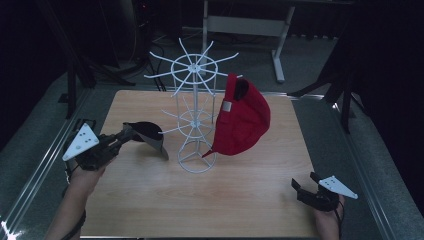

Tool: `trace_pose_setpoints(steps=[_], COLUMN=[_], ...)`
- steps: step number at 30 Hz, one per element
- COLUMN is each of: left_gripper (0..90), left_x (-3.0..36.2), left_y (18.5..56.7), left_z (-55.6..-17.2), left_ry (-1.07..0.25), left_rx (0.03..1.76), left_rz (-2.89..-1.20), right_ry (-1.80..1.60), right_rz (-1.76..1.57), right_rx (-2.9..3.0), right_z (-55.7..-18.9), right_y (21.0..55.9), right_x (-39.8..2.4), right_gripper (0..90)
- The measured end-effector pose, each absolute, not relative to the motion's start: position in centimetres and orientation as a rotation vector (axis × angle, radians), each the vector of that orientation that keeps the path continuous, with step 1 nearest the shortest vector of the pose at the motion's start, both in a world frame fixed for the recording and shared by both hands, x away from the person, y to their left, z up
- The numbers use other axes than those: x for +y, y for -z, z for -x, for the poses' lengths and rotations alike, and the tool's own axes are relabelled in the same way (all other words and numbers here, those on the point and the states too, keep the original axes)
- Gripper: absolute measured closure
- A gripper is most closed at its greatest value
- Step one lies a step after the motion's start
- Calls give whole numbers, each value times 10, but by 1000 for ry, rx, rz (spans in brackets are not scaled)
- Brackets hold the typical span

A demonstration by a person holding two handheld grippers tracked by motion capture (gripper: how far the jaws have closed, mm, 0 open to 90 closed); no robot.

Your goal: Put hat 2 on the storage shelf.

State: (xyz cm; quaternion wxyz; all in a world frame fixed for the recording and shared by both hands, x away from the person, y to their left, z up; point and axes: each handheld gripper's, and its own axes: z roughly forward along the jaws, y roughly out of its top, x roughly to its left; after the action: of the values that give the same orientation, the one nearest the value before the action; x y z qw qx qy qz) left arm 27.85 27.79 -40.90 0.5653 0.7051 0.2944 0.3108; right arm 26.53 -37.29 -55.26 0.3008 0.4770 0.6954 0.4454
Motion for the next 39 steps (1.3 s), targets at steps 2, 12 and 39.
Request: trace_pose_setpoints(steps=[2, 12, 39], left_gripper=[857, 856, 856], left_x=[279, 287, 254], left_y=[401, 365, 280], left_z=[-278, -259, -252], left_ry=[-744, -752, -750], left_rx=[686, 595, 425], left_rz=[-1643, -1607, -1585], right_ry=[-1186, -1170, -1173], right_rz=[-1268, -1278, -1278], right_rx=[1825, 1794, 1815], right_z=[-265, -265, -265], right_y=[553, 554, 554], right_x=[-373, -373, -372], right_gripper=[180, 177, 174])
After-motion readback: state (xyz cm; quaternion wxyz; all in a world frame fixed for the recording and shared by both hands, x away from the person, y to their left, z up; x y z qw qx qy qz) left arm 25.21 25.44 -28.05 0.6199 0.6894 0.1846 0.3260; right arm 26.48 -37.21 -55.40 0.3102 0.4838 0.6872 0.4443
